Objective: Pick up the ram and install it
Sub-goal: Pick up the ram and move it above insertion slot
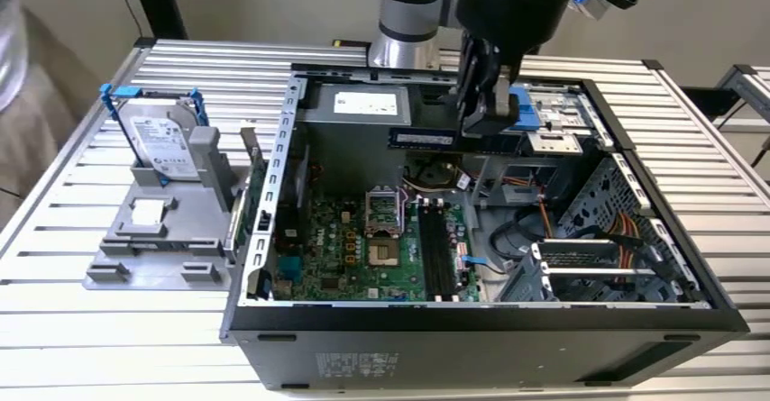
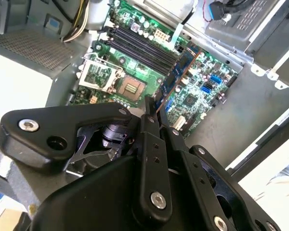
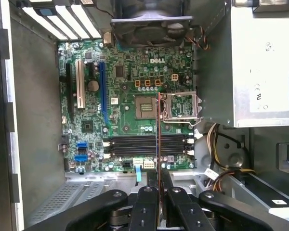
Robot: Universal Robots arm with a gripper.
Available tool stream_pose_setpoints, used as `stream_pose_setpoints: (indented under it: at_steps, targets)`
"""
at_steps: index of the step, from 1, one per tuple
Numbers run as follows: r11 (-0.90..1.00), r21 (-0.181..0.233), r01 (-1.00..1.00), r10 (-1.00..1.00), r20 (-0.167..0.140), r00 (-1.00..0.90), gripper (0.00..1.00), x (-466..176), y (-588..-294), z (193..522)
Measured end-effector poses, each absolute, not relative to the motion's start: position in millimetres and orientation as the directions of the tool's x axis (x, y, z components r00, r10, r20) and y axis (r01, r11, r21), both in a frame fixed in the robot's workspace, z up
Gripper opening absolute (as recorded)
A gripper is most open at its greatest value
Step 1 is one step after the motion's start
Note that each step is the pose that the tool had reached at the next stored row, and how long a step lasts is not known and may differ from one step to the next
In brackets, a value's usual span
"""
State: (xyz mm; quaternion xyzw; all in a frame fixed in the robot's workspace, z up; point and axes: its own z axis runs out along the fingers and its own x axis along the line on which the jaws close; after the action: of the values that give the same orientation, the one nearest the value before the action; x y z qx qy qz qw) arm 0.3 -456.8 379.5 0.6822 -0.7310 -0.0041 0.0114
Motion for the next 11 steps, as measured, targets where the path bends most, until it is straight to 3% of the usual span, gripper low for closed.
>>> stream_pose_setpoints:
  at_steps: [11]
  targets:
    - [0.07,0.022,-0.997,-0.997,0.011,-0.07,0.0,10.1,-448.4,379.4]
